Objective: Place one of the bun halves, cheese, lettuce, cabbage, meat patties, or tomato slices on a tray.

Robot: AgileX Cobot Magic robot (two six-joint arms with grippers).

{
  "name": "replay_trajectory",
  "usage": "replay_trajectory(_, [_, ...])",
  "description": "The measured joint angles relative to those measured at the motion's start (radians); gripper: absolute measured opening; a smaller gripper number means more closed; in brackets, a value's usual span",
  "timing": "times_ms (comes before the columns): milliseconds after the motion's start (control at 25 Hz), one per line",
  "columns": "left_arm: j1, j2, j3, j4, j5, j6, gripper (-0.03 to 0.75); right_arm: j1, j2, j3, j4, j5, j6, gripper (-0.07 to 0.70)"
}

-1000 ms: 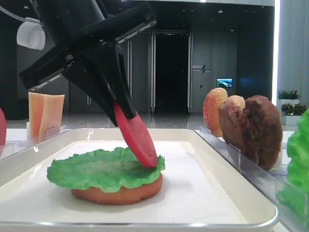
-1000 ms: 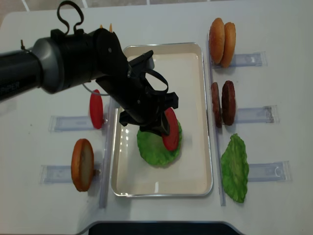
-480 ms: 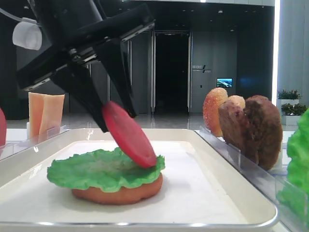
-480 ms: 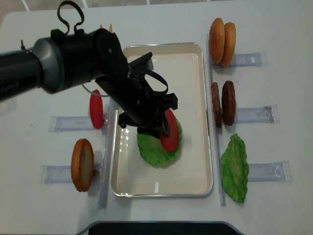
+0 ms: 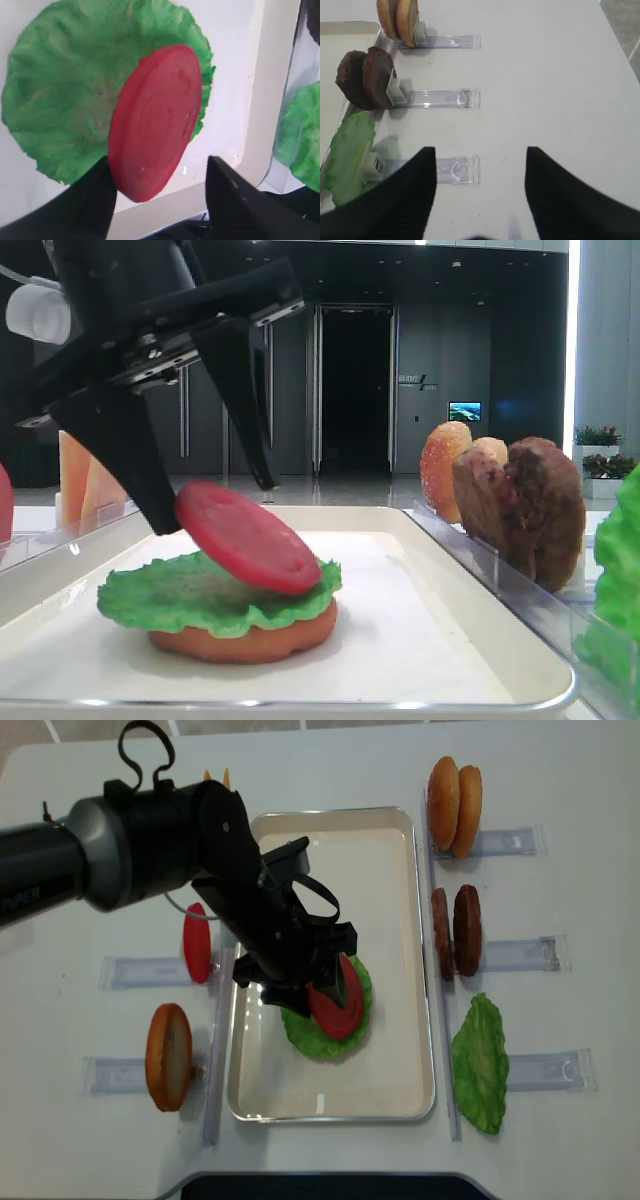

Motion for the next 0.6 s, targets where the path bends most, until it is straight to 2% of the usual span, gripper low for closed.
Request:
replay_trajectory(200, [0.0,-0.015,0.0,0.062,0.009,-0.05,0.442,0.0,0.0,0.0,0.0,0.0,0.0,0.408])
replay_trajectory(600, [0.0,-0.076,0.0,0.203,0.061,-0.136,0.444,0.0,0.0,0.0,0.0,0.0,0.0,0.408])
